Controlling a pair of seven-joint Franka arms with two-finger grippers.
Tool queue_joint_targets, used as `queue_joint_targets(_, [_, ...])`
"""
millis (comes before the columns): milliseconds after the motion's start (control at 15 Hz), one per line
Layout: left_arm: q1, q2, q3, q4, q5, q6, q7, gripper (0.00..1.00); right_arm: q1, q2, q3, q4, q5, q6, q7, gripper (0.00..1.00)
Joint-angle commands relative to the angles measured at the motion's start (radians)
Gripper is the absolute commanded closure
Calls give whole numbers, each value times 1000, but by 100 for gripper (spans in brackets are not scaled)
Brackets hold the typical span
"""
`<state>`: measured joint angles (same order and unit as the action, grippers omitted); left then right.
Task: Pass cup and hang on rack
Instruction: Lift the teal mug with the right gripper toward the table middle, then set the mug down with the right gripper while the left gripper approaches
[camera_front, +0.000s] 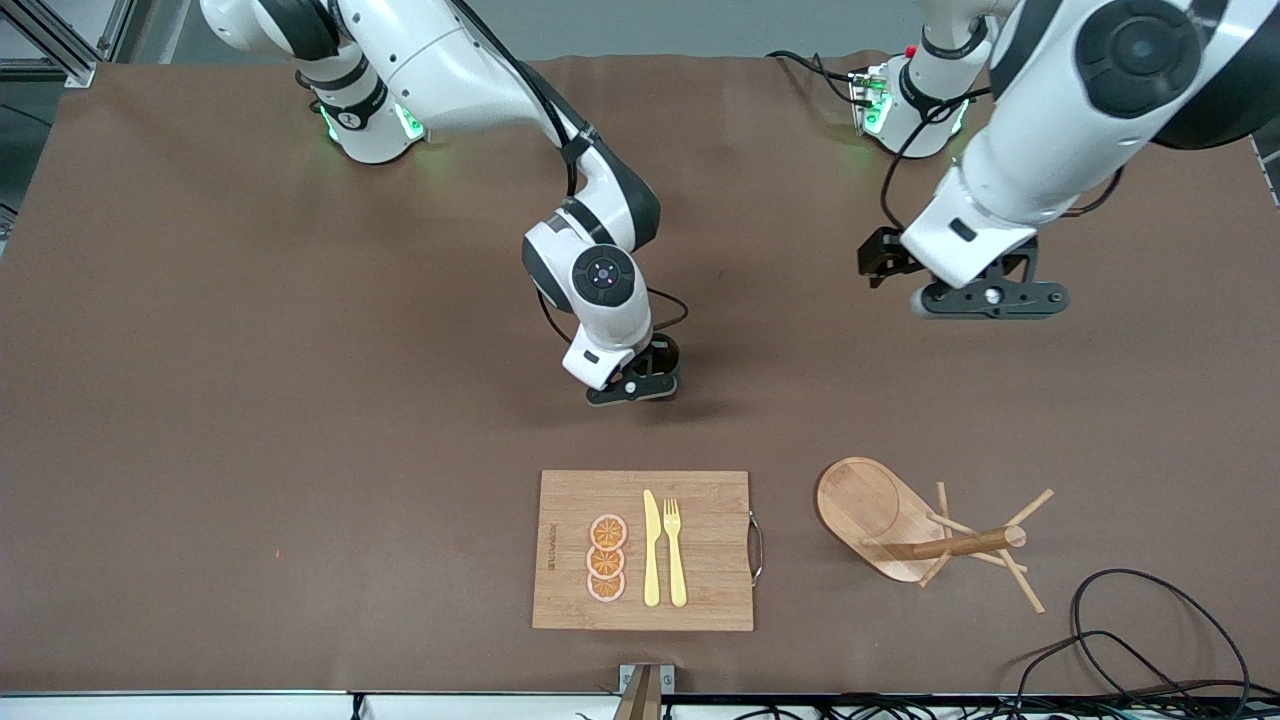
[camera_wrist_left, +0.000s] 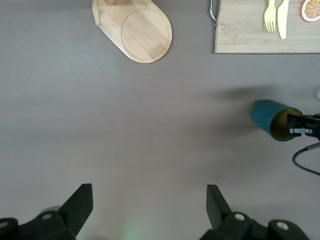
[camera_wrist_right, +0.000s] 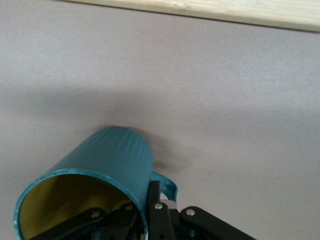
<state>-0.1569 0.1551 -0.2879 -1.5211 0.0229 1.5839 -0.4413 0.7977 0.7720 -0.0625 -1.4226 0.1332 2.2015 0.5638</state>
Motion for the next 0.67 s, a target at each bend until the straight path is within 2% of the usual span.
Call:
queue_joint_targets(0, [-1,11,-4,18,19,-1,-31,0,20,10,-8,28,9,-17,114,100])
queue_joint_targets(267, [-10,15,-10,18,18,11,-39,0,34,10,-6,51,11,-78,313,100])
queue_joint_targets(533, [-15,14,-17,18,20,11,-39,0,48,15,-6,50,11,-86,327,99])
queue_joint_targets(600, [-15,12,-17,18,20,11,-39,0,48,18,-6,50,9,-85,323,93])
